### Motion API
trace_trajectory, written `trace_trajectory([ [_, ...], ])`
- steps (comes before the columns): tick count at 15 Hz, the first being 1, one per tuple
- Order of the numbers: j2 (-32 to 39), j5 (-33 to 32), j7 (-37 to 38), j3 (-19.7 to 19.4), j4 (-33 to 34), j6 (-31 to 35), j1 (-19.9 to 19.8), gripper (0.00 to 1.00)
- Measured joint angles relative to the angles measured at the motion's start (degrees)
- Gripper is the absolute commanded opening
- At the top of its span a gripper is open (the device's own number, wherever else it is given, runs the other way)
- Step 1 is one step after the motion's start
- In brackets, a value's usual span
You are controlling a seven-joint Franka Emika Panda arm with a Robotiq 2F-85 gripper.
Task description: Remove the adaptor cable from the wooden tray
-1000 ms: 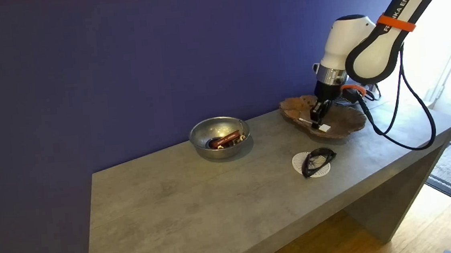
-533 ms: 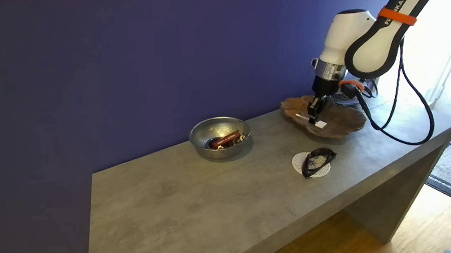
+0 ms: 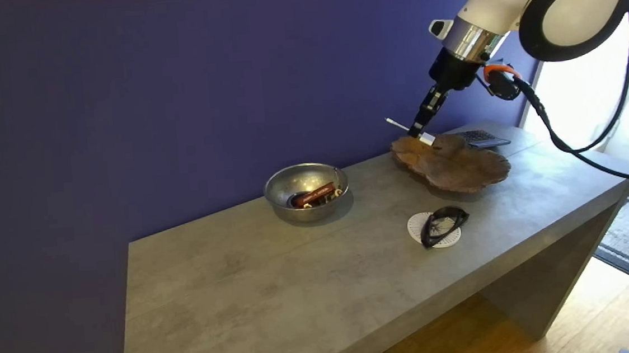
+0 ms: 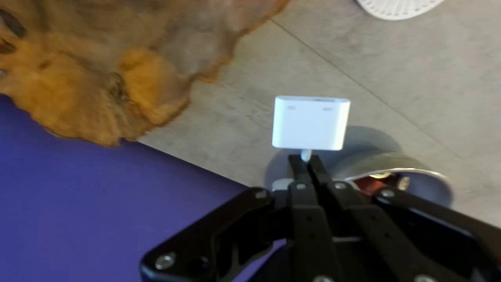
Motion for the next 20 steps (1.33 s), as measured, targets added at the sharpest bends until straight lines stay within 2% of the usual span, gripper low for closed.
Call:
trace_trajectory([
  [1,-0.6,0.2,0.4,1.1,-0.3,0.0,0.5,0.05],
  [3,-0.4,0.2,0.5,0.7,-0.2,-0.1,0.6,0.01],
  [7,0.5,0.1,-0.8,1.0,-0.1,-0.1,0.1,0.01],
  [9,2.1,0.0,-2.8,4.8,0.9,-0.8,0.6,0.01],
  [12,5.3,-0.1,-4.5,10.4,4.1,-1.5,3.6,0.01],
  [14,8.0,-1.7,-6.1,11.8,8.2,-3.6,6.5,0.01],
  [17,14.1,-6.6,-9.6,10.8,17.5,-9.2,10.5,0.01],
  [20,21.7,-13.0,-11.6,6.1,27.3,-14.5,15.0,0.01],
])
